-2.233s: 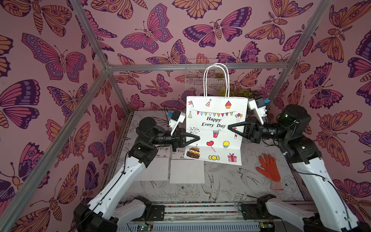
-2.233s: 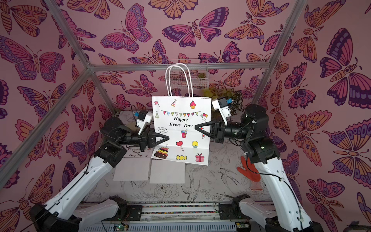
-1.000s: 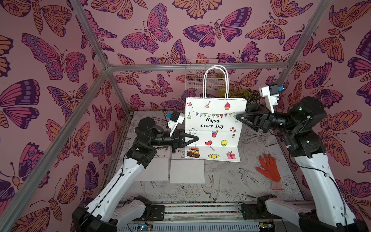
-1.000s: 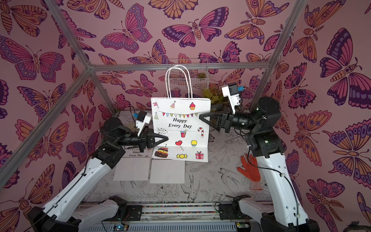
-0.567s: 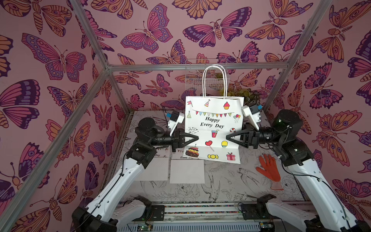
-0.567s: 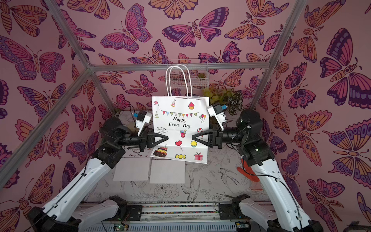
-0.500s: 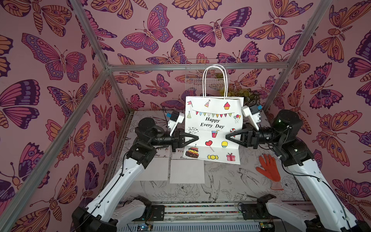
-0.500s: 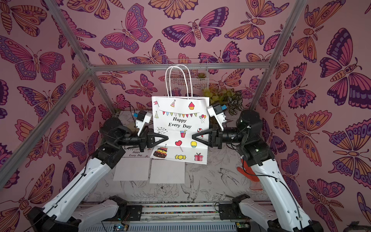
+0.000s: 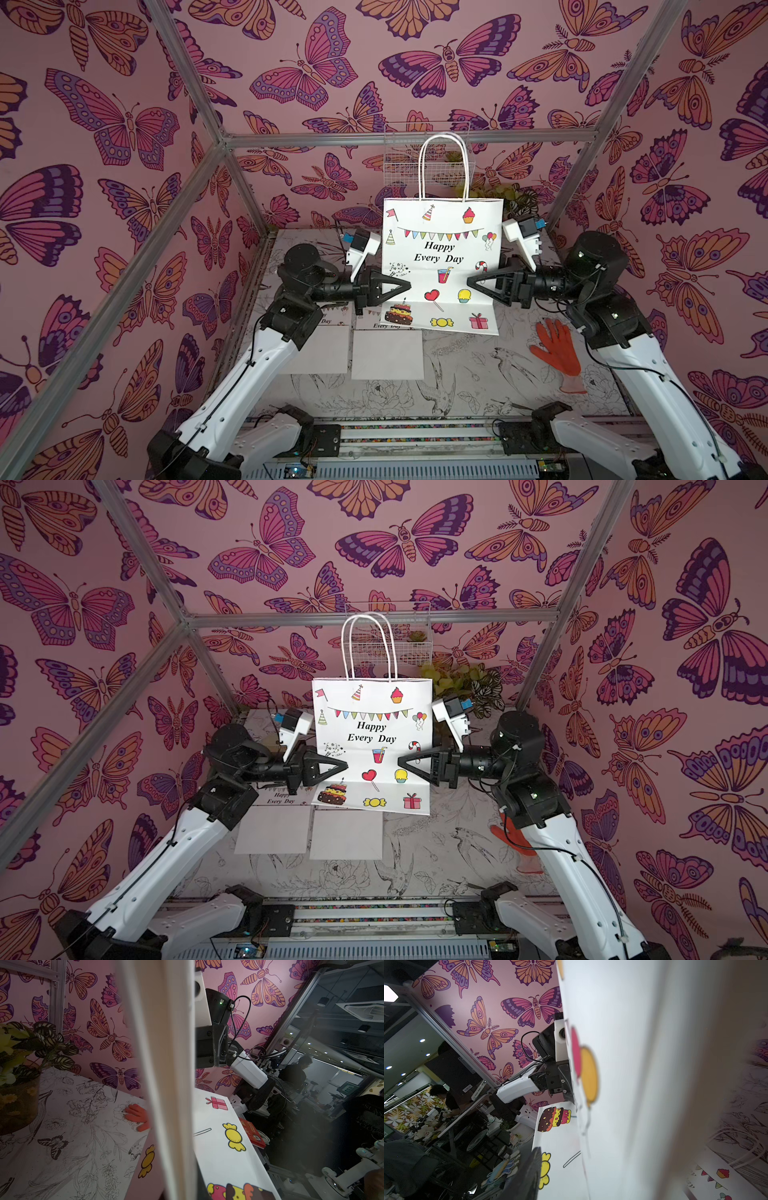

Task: Put away the paper bag
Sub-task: Press the paper bag.

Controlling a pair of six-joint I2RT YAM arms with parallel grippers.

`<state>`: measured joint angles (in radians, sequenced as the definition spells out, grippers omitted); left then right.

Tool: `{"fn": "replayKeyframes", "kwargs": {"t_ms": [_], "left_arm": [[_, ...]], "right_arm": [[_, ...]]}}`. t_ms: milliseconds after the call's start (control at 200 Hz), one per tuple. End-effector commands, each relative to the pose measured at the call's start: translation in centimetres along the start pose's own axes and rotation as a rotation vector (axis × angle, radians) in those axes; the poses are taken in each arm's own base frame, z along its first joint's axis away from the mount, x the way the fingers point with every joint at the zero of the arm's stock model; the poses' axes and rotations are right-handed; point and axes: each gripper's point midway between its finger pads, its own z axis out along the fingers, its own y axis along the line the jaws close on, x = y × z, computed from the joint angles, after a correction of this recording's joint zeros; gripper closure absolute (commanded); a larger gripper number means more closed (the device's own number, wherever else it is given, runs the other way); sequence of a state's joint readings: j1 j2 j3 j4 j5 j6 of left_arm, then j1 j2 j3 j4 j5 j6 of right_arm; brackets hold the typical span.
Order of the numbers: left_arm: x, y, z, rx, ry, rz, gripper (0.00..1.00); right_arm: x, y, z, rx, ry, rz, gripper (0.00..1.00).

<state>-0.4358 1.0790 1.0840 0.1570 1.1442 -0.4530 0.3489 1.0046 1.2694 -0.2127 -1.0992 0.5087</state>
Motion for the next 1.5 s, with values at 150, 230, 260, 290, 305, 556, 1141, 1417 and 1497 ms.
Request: {"fn": "replayKeyframes", "kwargs": {"t_ms": [150,230,260,290,305,556,1141,1417,1497], "left_arm": [[-1.1,-0.8,-0.5,-0.012,-0.035,0.059,1.0],[-1.1,-0.8,-0.5,-0.013,-0.036,0.059,1.0],[-1.1,-0.8,-0.5,-0.013,-0.036,0.058,1.0],[-1.2,-0.8,-0.5,-0.012,-0.037,0.06,1.0],[-1.2,-0.8,-0.5,-0.012,-0.037,0.06,1.0],[-1.2,-0.9,-0.4,-0.004,-0.037,0.063,1.0],[0.2,-7.0,-2.4,0.222,-0.053,0.296,0.0],[1.8,-9.3,-2.5,0.309,-0.008,0.351,0.0],[1.5,-8.7,-2.3,0.294,-0.01,0.333,0.0]], "right_arm": [[0.4,0.2,-0.2,0.002,-0.019,0.009,0.39],[0.3,0.3,-0.1,0.0,-0.022,0.009,0.48],[0.3,0.2,-0.1,0.0,-0.024,0.01,0.52],[0.2,0.2,-0.1,-0.001,-0.024,0.012,0.56],[0.1,0.2,-0.1,-0.002,-0.025,0.012,0.58],[0.0,0.0,0.2,-0.011,-0.022,0.018,1.0],[-2.0,1.9,-1.0,-0.046,-0.024,-0.026,1.0],[-2.8,1.4,-0.6,-0.049,-0.021,-0.01,1.0],[-2.7,0.7,-0.5,-0.032,-0.021,0.008,1.0]]}}
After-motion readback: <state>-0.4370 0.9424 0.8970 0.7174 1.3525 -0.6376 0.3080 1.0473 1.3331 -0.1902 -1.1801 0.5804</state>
